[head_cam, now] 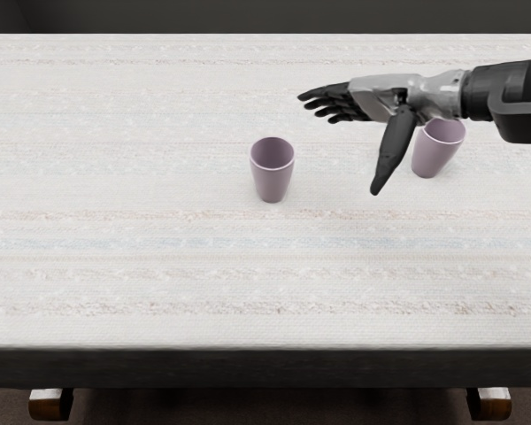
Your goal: Pick up cup and place in cup with right hand
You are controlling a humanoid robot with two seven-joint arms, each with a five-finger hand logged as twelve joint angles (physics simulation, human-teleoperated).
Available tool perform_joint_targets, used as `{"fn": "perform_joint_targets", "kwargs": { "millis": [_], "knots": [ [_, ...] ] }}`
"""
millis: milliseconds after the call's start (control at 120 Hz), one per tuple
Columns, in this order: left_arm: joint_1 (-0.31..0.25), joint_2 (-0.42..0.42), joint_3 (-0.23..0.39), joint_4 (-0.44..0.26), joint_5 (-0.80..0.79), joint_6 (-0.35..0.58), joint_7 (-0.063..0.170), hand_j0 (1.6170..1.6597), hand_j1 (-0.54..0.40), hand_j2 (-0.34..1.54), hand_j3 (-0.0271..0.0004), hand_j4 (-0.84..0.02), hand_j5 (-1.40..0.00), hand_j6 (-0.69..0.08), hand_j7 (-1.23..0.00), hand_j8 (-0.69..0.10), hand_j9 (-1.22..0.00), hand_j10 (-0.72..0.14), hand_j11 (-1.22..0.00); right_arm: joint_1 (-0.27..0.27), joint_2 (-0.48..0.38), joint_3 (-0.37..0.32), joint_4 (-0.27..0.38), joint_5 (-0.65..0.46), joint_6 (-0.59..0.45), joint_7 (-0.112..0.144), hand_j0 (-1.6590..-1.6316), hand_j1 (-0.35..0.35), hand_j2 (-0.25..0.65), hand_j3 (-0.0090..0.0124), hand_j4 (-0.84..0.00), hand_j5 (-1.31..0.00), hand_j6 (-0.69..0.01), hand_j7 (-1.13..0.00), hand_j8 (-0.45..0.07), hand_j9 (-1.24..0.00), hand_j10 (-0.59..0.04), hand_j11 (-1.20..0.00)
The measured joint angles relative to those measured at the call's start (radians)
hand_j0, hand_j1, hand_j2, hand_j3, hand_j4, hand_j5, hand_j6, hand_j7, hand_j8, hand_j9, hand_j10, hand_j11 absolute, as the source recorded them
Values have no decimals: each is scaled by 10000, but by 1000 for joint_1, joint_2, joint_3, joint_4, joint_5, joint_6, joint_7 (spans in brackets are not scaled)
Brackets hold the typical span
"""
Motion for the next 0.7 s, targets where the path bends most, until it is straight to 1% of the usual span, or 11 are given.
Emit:
{"fn": "perform_joint_targets", "kwargs": {
  "millis": [200, 242, 283, 358, 383, 433, 467, 508, 558, 625, 700],
  "knots": [
    [0, 0, 0, 0, 0, 0, 0, 16581, 3490, 1, -1, -1, -1, -2, -1, -1, -1, 0, -1, 1, 51, 1, 0, -7, 3, 3, -16580, -3154, -39, 0, -313, -399, -313, -390, -301, -396, -297, -394],
    [0, 0, 0, 0, 0, 0, 0, 16581, 3490, 1, 0, -2, -1, -2, -1, -2, -1, -1, -1, 8, 64, 7, -2, -7, 4, -12, -16581, -3158, -41, 0, -310, -391, -311, -383, -299, -388, -295, -386],
    [0, 0, 0, 0, 0, 0, 0, 16581, 3490, 1, 0, -1, -1, -2, -1, -1, -1, -1, -1, 21, 78, 11, -3, -7, 4, -68, -16581, -3160, -41, 0, -306, -385, -308, -379, -298, -383, -293, -381],
    [0, 0, 0, 0, 0, 0, 0, 16581, 3490, 0, 0, -1, -1, -1, -1, -1, -1, 0, -1, 38, 134, 15, -1, -10, 4, -223, -16581, -3163, -42, 0, -301, -377, -304, -372, -295, -376, -290, -374],
    [0, 0, 0, 0, 0, 0, 0, 16581, 3490, 0, 0, -1, -1, -2, -1, -1, -1, 0, 0, 46, 153, 15, 5, -19, 4, -267, -16581, -3163, -43, 0, -300, -375, -304, -371, -295, -374, -290, -372],
    [0, 0, 0, 0, 0, 0, 0, 16581, 3490, 0, 0, -2, -1, -2, -1, -2, 0, -1, 0, 64, 179, 13, 33, -75, -41, -344, -16581, -3164, -45, 0, -299, -372, -305, -368, -296, -371, -290, -370],
    [0, 0, 0, 0, 0, 0, 0, 16581, 3490, 0, 0, -1, -1, -2, -1, -1, 0, -1, 0, 74, 197, 11, 51, -115, -81, -383, -16581, -3164, -46, 0, -298, -370, -304, -366, -296, -369, -290, -368],
    [0, 0, 0, 0, 0, 0, 0, 16581, 3490, 0, 0, -2, -1, -2, 0, -2, 0, -1, 0, 84, 218, 9, 70, -167, -139, -417, -16581, -3164, -47, 0, -298, -368, -304, -365, -296, -367, -289, -366],
    [0, 0, 0, 0, 0, 0, 0, 16581, 3490, 0, 0, -1, -1, -2, 0, -2, 0, -1, 0, 90, 239, 7, 98, -236, -217, -443, -16581, -3164, -47, 0, -296, -367, -304, -363, -296, -365, -289, -365],
    [0, 0, 0, 0, 0, 0, 0, 16581, 3490, 0, 0, -1, 0, -2, 0, -1, 0, -1, 0, 86, 282, -7, 119, -309, -314, -464, -16581, -3165, -48, 0, -295, -365, -302, -362, -295, -364, -288, -363],
    [0, 0, 0, 0, 0, 0, 0, 16581, 3490, 0, 0, -1, 0, -2, 0, -1, 0, -1, 0, 80, 330, -42, 121, -369, -411, -475, -16581, -3159, -49, 0, -300, -370, -308, -367, -301, -369, -294, -369]
  ]
}}
